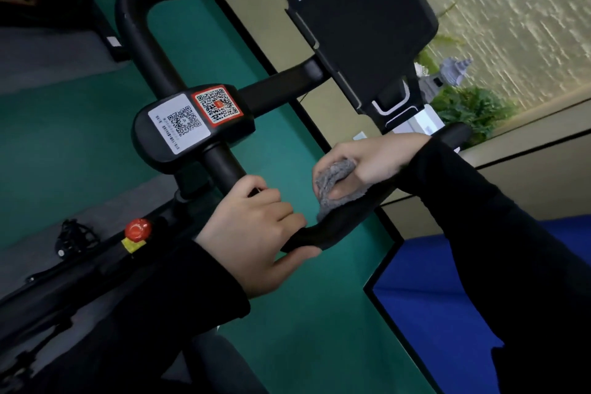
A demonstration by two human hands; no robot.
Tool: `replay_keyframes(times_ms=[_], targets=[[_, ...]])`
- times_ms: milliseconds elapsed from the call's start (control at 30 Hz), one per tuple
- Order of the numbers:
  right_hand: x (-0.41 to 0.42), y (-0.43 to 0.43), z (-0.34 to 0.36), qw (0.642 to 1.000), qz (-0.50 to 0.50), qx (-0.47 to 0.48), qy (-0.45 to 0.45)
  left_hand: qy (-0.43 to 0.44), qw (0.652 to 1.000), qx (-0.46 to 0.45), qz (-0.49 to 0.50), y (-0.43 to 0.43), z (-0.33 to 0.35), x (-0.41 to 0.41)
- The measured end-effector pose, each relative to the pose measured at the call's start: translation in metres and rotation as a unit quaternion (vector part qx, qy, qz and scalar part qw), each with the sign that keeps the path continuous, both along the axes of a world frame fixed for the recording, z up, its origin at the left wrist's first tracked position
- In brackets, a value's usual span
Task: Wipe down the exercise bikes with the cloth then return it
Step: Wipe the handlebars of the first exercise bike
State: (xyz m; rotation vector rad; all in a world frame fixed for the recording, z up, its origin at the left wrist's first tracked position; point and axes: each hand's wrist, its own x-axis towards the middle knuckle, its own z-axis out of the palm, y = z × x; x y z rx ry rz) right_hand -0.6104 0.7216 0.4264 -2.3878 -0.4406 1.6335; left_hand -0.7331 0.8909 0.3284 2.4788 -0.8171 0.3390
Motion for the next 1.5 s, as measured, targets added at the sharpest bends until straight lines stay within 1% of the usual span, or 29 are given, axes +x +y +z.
replay_keyframes(times_ms=[67, 167, 267, 333, 400, 467, 567, 633, 733, 900, 1000, 1067, 1100, 1167, 1233, 1267, 1333, 1400, 1433, 1467, 1500], targets=[[0.001, -0.007, 0.004, 0.997, 0.029, -0.013, -0.064, -0.003, 0.999, 0.008, 0.048, -0.012, 0.005, -0.003], [-0.006, -0.021, 0.014, 0.977, 0.055, -0.024, -0.206, -0.001, 0.997, 0.021, 0.079, -0.039, 0.013, -0.007], [-0.032, -0.032, 0.014, 0.954, 0.014, 0.066, -0.293, 0.029, 0.993, 0.037, 0.108, -0.055, 0.018, -0.007], [-0.056, -0.039, 0.005, 0.92, 0.002, 0.134, -0.368, 0.043, 0.991, 0.044, 0.115, -0.058, 0.017, -0.006], [-0.079, -0.045, -0.005, 0.877, -0.015, 0.189, -0.442, 0.054, 0.991, 0.034, 0.118, -0.058, 0.014, -0.006], [-0.094, -0.052, -0.016, 0.839, -0.053, 0.222, -0.494, 0.066, 0.989, 0.027, 0.127, -0.057, 0.014, -0.005], [-0.109, -0.053, -0.03, 0.78, -0.106, 0.244, -0.567, 0.075, 0.989, 0.005, 0.125, -0.053, 0.013, -0.006], [-0.122, -0.045, -0.041, 0.745, -0.144, 0.268, -0.593, 0.071, 0.991, 0.004, 0.117, -0.051, 0.012, -0.007], [-0.14, -0.04, -0.057, 0.704, -0.192, 0.293, -0.618, 0.053, 0.992, 0.007, 0.112, -0.052, 0.013, -0.011], [-0.137, -0.046, -0.077, 0.612, -0.289, 0.27, -0.685, 0.043, 0.992, 0.01, 0.12, -0.052, 0.012, -0.012], [-0.146, -0.037, -0.092, 0.566, -0.344, 0.292, -0.69, 0.032, 0.993, 0.008, 0.116, -0.052, 0.011, -0.013], [-0.151, -0.029, -0.102, 0.529, -0.392, 0.316, -0.683, 0.025, 0.993, 0.007, 0.111, -0.052, 0.01, -0.012], [-0.15, -0.026, -0.105, 0.503, -0.429, 0.327, -0.675, 0.02, 0.994, 0.007, 0.109, -0.051, 0.009, -0.011], [-0.142, -0.022, -0.108, 0.437, -0.531, 0.338, -0.643, 0.01, 0.994, 0.008, 0.108, -0.05, 0.008, -0.011], [-0.133, -0.019, -0.108, 0.371, -0.642, 0.348, -0.574, -0.003, 0.994, 0.004, 0.106, -0.049, 0.007, -0.011], [-0.131, -0.015, -0.108, 0.344, -0.685, 0.362, -0.531, -0.011, 0.994, 0.0, 0.105, -0.049, 0.006, -0.011], [-0.135, -0.004, -0.11, 0.284, -0.749, 0.417, -0.43, -0.025, 0.995, -0.006, 0.101, -0.05, 0.004, -0.012], [-0.142, 0.009, -0.11, 0.216, -0.784, 0.48, -0.33, -0.035, 0.994, -0.005, 0.101, -0.05, 0.004, -0.011], [-0.144, 0.013, -0.109, 0.191, -0.793, 0.501, -0.289, -0.038, 0.994, -0.004, 0.1, -0.05, 0.004, -0.01], [-0.143, 0.013, -0.107, 0.173, -0.799, 0.517, -0.253, -0.042, 0.994, -0.004, 0.098, -0.05, 0.003, -0.01], [-0.14, 0.012, -0.105, 0.164, -0.802, 0.531, -0.219, -0.045, 0.994, -0.003, 0.095, -0.049, 0.003, -0.009]])
